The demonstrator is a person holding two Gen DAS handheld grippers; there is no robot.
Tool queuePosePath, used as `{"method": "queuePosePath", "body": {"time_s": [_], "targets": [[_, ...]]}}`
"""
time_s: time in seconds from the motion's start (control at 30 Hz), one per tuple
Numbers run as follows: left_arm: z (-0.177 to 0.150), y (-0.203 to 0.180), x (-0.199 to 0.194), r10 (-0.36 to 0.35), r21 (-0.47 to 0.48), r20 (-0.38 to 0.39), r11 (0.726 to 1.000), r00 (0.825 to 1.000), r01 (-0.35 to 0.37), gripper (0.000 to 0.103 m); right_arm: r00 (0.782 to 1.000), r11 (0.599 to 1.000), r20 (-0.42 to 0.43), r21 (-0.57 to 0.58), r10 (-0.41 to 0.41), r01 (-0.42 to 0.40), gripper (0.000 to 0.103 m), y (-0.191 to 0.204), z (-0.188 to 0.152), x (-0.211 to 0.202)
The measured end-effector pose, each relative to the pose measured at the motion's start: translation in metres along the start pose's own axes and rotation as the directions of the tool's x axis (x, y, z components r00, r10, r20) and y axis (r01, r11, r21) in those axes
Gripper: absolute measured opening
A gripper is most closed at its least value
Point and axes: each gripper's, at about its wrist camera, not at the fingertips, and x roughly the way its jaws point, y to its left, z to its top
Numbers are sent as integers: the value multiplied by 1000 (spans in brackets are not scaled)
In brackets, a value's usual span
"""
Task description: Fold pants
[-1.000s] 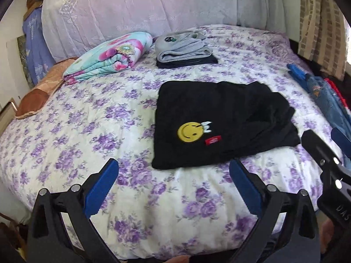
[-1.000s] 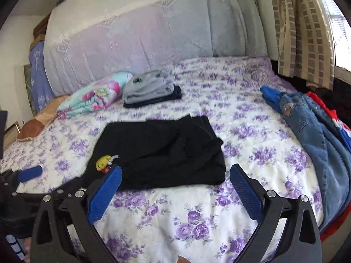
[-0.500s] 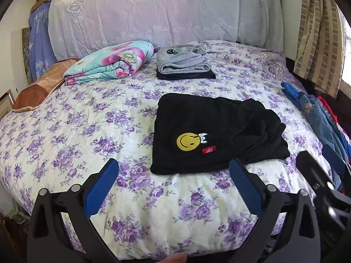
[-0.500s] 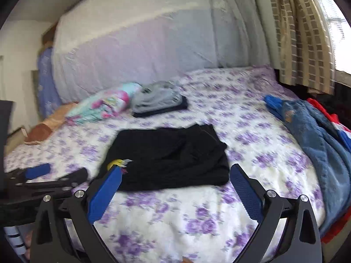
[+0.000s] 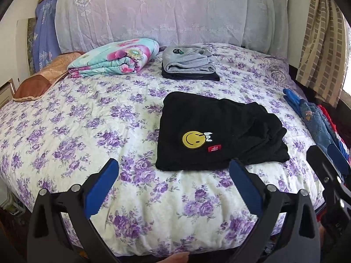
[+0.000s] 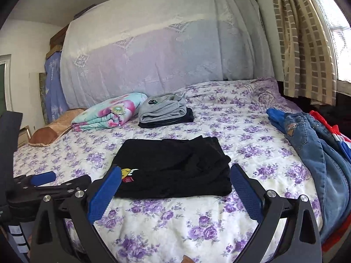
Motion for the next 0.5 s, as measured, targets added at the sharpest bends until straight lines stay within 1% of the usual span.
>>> {"method": "queuePosePath", "body": {"time_s": [0.13,0.5], "targets": [[1,-2,0,0,5,-1,1000,1000,0,99,1000,999,-7,-35,21,-21,99,5,-1,2],[0,-4,1,-4,13,-8,1000,1000,4,99,999,1000,-35,0,31,-31,99,-1,-2,7]]}}
